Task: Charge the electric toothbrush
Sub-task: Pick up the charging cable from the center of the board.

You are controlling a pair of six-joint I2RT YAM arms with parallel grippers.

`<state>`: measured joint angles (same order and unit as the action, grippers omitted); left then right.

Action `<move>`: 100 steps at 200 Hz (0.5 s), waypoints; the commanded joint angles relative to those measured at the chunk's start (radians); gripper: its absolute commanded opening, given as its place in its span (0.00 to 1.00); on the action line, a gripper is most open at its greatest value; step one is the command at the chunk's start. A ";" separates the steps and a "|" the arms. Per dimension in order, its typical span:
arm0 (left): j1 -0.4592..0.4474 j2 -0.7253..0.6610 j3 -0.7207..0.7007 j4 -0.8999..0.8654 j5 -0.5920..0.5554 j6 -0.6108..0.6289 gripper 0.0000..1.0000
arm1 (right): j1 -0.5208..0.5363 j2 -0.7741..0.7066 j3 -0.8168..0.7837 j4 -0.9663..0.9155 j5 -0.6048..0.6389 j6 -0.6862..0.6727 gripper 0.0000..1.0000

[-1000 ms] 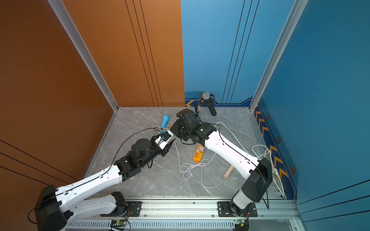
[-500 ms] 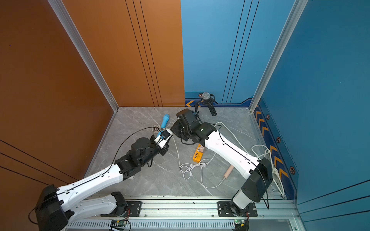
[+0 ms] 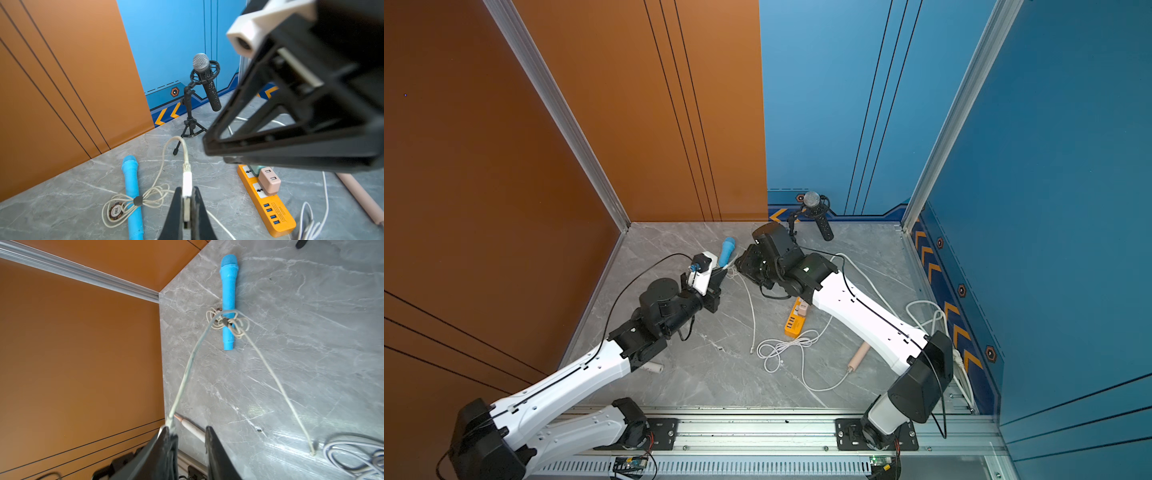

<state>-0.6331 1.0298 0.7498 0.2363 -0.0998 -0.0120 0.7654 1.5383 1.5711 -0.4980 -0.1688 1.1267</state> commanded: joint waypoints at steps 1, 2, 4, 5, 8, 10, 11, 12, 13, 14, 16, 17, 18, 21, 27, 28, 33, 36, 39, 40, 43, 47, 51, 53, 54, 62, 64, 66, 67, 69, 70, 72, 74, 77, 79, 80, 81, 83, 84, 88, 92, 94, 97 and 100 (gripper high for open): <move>0.046 -0.021 -0.010 -0.012 0.144 -0.201 0.00 | -0.050 -0.095 -0.064 0.116 -0.174 -0.070 0.47; 0.047 -0.021 -0.010 -0.011 0.144 -0.204 0.00 | -0.052 -0.096 -0.066 0.121 -0.182 -0.071 0.48; 0.050 -0.020 -0.010 -0.011 0.156 -0.210 0.00 | -0.056 -0.099 -0.075 0.128 -0.198 -0.071 0.48; 0.052 -0.020 -0.009 -0.011 0.160 -0.213 0.00 | -0.056 -0.101 -0.078 0.131 -0.206 -0.070 0.48; 0.055 -0.019 -0.010 -0.012 0.171 -0.219 0.00 | -0.057 -0.105 -0.089 0.138 -0.225 -0.068 0.48; 0.057 -0.018 -0.010 -0.010 0.178 -0.222 0.00 | -0.056 -0.109 -0.094 0.143 -0.234 -0.066 0.48; 0.057 -0.018 -0.009 -0.011 0.179 -0.224 0.00 | -0.056 -0.110 -0.098 0.146 -0.240 -0.065 0.49; 0.058 -0.017 -0.008 -0.011 0.181 -0.226 0.00 | -0.056 -0.112 -0.103 0.149 -0.246 -0.063 0.49; 0.058 -0.016 -0.008 -0.012 0.184 -0.228 0.00 | -0.056 -0.112 -0.109 0.153 -0.251 -0.062 0.49; 0.059 -0.016 -0.008 -0.012 0.186 -0.230 0.00 | -0.062 -0.114 -0.114 0.157 -0.256 -0.060 0.49; 0.059 -0.014 -0.007 -0.012 0.188 -0.233 0.00 | -0.081 -0.118 -0.121 0.166 -0.266 -0.057 0.49; 0.059 -0.013 -0.007 -0.011 0.191 -0.235 0.00 | -0.085 -0.119 -0.126 0.172 -0.271 -0.055 0.50; 0.060 -0.013 -0.006 -0.011 0.192 -0.236 0.00 | -0.087 -0.121 -0.132 0.178 -0.276 -0.053 0.50; 0.061 -0.011 -0.007 -0.010 0.195 -0.239 0.00 | -0.090 -0.123 -0.146 0.193 -0.289 -0.047 0.51; 0.062 -0.006 -0.004 -0.010 0.211 -0.242 0.00 | -0.092 -0.127 -0.170 0.219 -0.314 -0.031 0.52; 0.061 -0.006 -0.004 -0.010 0.214 -0.243 0.00 | -0.092 -0.126 -0.172 0.222 -0.317 -0.028 0.52; 0.060 -0.002 -0.002 -0.010 0.228 -0.244 0.00 | -0.094 -0.123 -0.186 0.230 -0.331 -0.013 0.52; 0.060 0.000 0.000 -0.011 0.234 -0.243 0.00 | -0.097 -0.122 -0.194 0.238 -0.341 -0.004 0.52; 0.058 0.002 0.001 -0.010 0.243 -0.242 0.00 | -0.101 -0.120 -0.202 0.254 -0.353 0.007 0.52; 0.057 0.003 0.001 -0.010 0.245 -0.240 0.00 | -0.103 -0.120 -0.206 0.260 -0.357 0.011 0.52; 0.056 0.004 0.003 -0.011 0.255 -0.238 0.00 | -0.107 -0.118 -0.216 0.283 -0.370 0.026 0.52; 0.054 0.006 0.005 -0.010 0.266 -0.233 0.00 | -0.112 -0.119 -0.231 0.317 -0.385 0.049 0.52; 0.051 0.007 0.005 -0.009 0.271 -0.227 0.00 | -0.119 -0.118 -0.246 0.347 -0.393 0.073 0.52; 0.050 0.007 0.005 -0.009 0.270 -0.223 0.00 | -0.123 -0.119 -0.250 0.355 -0.396 0.084 0.52; 0.048 0.007 0.006 -0.009 0.271 -0.221 0.00 | -0.125 -0.118 -0.253 0.364 -0.396 0.090 0.52; 0.041 0.008 0.006 -0.008 0.270 -0.214 0.00 | -0.137 -0.121 -0.273 0.399 -0.396 0.124 0.52; 0.041 0.008 0.006 -0.008 0.272 -0.214 0.00 | -0.140 -0.119 -0.276 0.398 -0.393 0.129 0.52; 0.040 0.009 0.005 -0.007 0.276 -0.214 0.00 | -0.143 -0.118 -0.277 0.394 -0.390 0.133 0.51; 0.040 0.009 0.005 -0.006 0.277 -0.213 0.00 | -0.144 -0.117 -0.278 0.392 -0.389 0.135 0.51; 0.040 0.009 0.005 -0.004 0.280 -0.213 0.00 | -0.148 -0.116 -0.279 0.388 -0.386 0.141 0.51; 0.040 0.009 0.005 -0.003 0.282 -0.213 0.00 | -0.149 -0.115 -0.279 0.387 -0.386 0.142 0.51; 0.040 0.009 0.004 -0.002 0.286 -0.213 0.00 | -0.152 -0.114 -0.281 0.388 -0.386 0.147 0.51; 0.039 0.009 0.005 0.000 0.289 -0.213 0.00 | -0.154 -0.111 -0.284 0.392 -0.387 0.153 0.51; 0.038 0.010 0.005 0.001 0.294 -0.213 0.00 | -0.157 -0.107 -0.288 0.405 -0.390 0.161 0.51; 0.038 0.011 0.005 0.001 0.298 -0.213 0.00 | -0.158 -0.103 -0.290 0.415 -0.394 0.168 0.51; 0.037 0.011 0.005 0.000 0.300 -0.212 0.00 | -0.159 -0.101 -0.291 0.419 -0.396 0.172 0.51; 0.037 0.012 0.006 0.001 0.301 -0.211 0.00 | -0.159 -0.100 -0.291 0.423 -0.398 0.175 0.51; 0.036 0.013 0.006 0.001 0.307 -0.209 0.00 | -0.160 -0.096 -0.293 0.431 -0.402 0.184 0.51; 0.036 0.014 0.006 0.000 0.309 -0.208 0.00 | -0.161 -0.095 -0.292 0.434 -0.404 0.188 0.51; 0.034 0.015 0.008 0.001 0.315 -0.203 0.00 | -0.161 -0.082 -0.292 0.443 -0.413 0.206 0.50; 0.032 0.016 0.009 0.000 0.316 -0.200 0.00 | -0.161 -0.071 -0.292 0.447 -0.419 0.222 0.49; 0.031 0.016 0.011 0.001 0.313 -0.200 0.00 | -0.162 -0.066 -0.293 0.452 -0.424 0.232 0.49; 0.028 0.016 0.009 0.001 0.306 -0.200 0.00 | -0.161 -0.060 -0.294 0.461 -0.429 0.243 0.49; 0.026 0.016 0.010 0.000 0.300 -0.201 0.00 | -0.161 -0.054 -0.296 0.467 -0.432 0.251 0.48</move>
<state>-0.5919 1.0401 0.7498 0.2352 0.1509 -0.2108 0.6121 1.4425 1.2854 -0.1600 -0.5308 1.2602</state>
